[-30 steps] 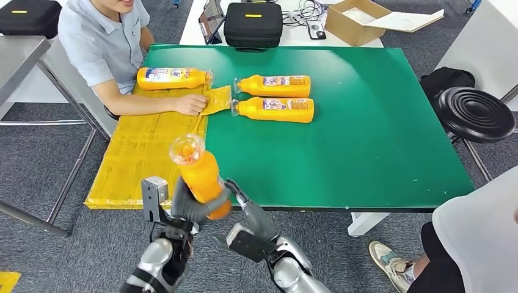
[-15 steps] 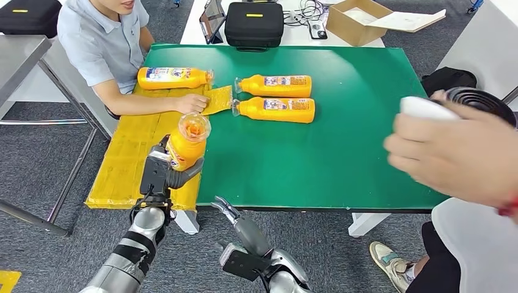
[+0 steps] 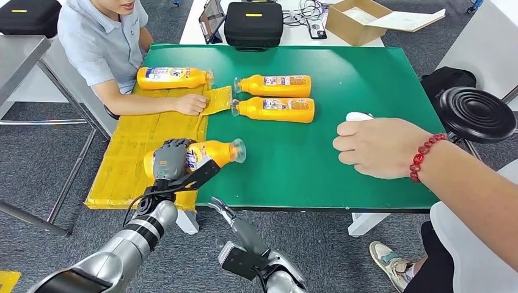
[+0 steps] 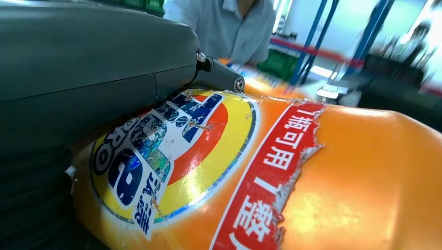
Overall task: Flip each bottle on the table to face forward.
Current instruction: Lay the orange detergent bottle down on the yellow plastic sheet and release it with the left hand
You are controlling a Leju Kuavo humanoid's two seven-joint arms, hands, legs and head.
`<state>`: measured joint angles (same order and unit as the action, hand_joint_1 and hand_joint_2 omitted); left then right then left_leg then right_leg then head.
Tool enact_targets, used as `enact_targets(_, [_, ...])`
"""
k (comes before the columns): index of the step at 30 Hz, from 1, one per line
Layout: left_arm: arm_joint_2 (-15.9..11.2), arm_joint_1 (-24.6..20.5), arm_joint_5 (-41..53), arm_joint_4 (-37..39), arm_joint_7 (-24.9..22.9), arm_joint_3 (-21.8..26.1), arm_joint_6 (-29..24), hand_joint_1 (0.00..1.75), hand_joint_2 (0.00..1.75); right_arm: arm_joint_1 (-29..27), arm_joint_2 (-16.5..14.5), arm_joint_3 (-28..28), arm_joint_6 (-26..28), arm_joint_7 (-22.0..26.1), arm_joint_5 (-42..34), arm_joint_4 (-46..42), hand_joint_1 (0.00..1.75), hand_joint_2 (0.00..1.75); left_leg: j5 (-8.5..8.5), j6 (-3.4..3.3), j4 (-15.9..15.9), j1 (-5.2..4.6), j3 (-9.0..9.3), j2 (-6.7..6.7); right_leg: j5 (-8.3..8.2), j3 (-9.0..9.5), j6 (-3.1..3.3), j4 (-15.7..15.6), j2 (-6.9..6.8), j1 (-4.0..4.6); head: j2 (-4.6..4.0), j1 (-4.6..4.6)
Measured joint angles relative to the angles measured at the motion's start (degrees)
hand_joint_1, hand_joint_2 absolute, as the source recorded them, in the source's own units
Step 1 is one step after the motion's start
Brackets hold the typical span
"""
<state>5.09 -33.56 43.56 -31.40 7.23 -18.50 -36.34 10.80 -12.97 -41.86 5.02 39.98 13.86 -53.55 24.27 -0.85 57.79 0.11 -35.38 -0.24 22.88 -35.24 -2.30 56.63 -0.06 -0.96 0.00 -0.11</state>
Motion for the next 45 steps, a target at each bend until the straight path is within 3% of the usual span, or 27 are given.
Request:
enact_targets(5, [-0.5, -2.8, 3.7, 7.1, -5.5, -2.9, 3.5, 1.75, 1.75, 0.5, 0.0, -0.3, -1.1, 0.0, -1.1, 0.0, 0.00, 0.00, 0.00, 0.00, 0.0, 0.00, -0.02, -0.03, 0.01, 0.00, 0.00, 0.0, -0.02, -0.01, 0.00, 0.00])
enact_targets(13, [-0.6, -5.6, 3.8, 10.9, -7.2, -4.1, 7.2, 1.75, 1.75, 0.6, -0.1, -0.9, -1.4, 0.0, -1.5, 0.2, 0.00, 0.00, 0.00, 0.01, 0.0, 0.00, 0.03, -0.03, 0.00, 0.03, 0.00, 0.0, -0.01, 0.01, 0.00, 0.01])
enact_targets(14, [-0.6, -5.7, 3.8, 11.1, -7.2, -4.1, 7.5, 1.68, 1.75, 0.6, -0.1, -0.9, -1.4, 0.0, -1.6, 0.2, 0.00, 0.00, -0.01, 0.01, 0.0, 0.00, 0.05, -0.03, 0.00, 0.04, 0.01, 0.0, -0.01, 0.01, 0.00, 0.01])
enact_targets(15, [-0.6, -5.8, 3.6, 11.3, -7.2, -4.1, 8.0, 1.40, 1.75, 0.6, -0.1, -0.9, -1.4, 0.0, -1.6, 0.3, 0.00, 0.00, -0.01, 0.01, 0.0, 0.00, 0.06, -0.03, 0.00, 0.06, 0.01, 0.0, -0.01, 0.01, 0.00, 0.01])
enact_targets(18, [-0.6, -6.2, 2.4, 11.5, -6.5, -4.1, 10.6, 0.19, 1.75, 0.6, -0.1, -0.9, -1.4, 0.0, -2.0, 0.5, 0.00, 0.00, -0.01, 0.02, 0.0, 0.00, 0.10, -0.02, 0.00, 0.09, 0.01, 0.0, -0.01, 0.02, 0.00, 0.01])
enact_targets(19, [-0.6, -6.4, 2.0, 11.5, -6.1, -4.1, 11.9, 0.03, 1.75, 0.6, -0.1, -0.9, -1.4, 0.0, -2.1, 0.5, 0.00, 0.00, -0.01, 0.02, 0.0, 0.00, 0.10, -0.03, 0.00, 0.09, 0.01, 0.0, -0.01, 0.02, 0.00, 0.00])
enact_targets(24, [-0.5, -7.5, 0.8, 11.5, -3.5, -4.0, 19.7, 0.00, 1.75, 0.6, -0.1, -0.9, -1.4, 0.0, -2.4, 0.8, 0.00, 0.00, -0.02, 0.02, 0.0, 0.01, 0.15, -0.08, 0.01, 0.18, 0.01, 0.0, -0.03, 0.00, 0.00, 0.00])
enact_targets(31, [-0.3, -8.1, 0.7, 11.4, -1.5, -4.0, 24.3, 0.00, 1.75, 0.6, -0.1, -0.9, -1.3, 0.0, -2.5, 1.0, 0.00, 0.00, -0.01, 0.01, 0.0, -0.02, 0.21, -0.11, 0.01, 0.26, 0.01, 0.0, -0.04, -0.04, 0.00, 0.01])
enact_targets(35, [-0.3, -8.5, -0.5, 11.2, 0.7, -3.5, 27.7, 0.00, 0.00, 0.4, -0.2, -0.9, -0.9, 0.0, -2.4, 1.0, 0.00, 0.00, -0.01, 0.01, 0.0, -0.02, 0.28, -0.15, 0.01, 0.33, 0.00, 0.0, -0.06, -0.03, 0.00, 0.00])
enact_targets(43, [0.0, -8.1, -4.0, 10.0, 5.9, -2.0, 31.5, 0.00, 0.00, 0.0, -0.4, -0.9, -0.4, 0.0, -2.2, 1.0, 0.00, 0.00, -0.02, 0.01, 0.0, -0.02, 0.35, -0.14, 0.01, 0.39, 0.01, 0.0, -0.05, -0.03, 0.00, 0.00])
enact_targets(45, [0.3, -7.6, -5.1, 9.5, 7.5, -1.4, 31.4, 0.00, 0.87, -0.1, -0.4, -0.9, -0.3, 0.0, -2.2, 1.0, 0.00, 0.00, -0.02, 0.01, 0.0, -0.02, 0.34, -0.14, 0.01, 0.38, 0.00, 0.0, -0.05, -0.03, 0.00, 0.00])
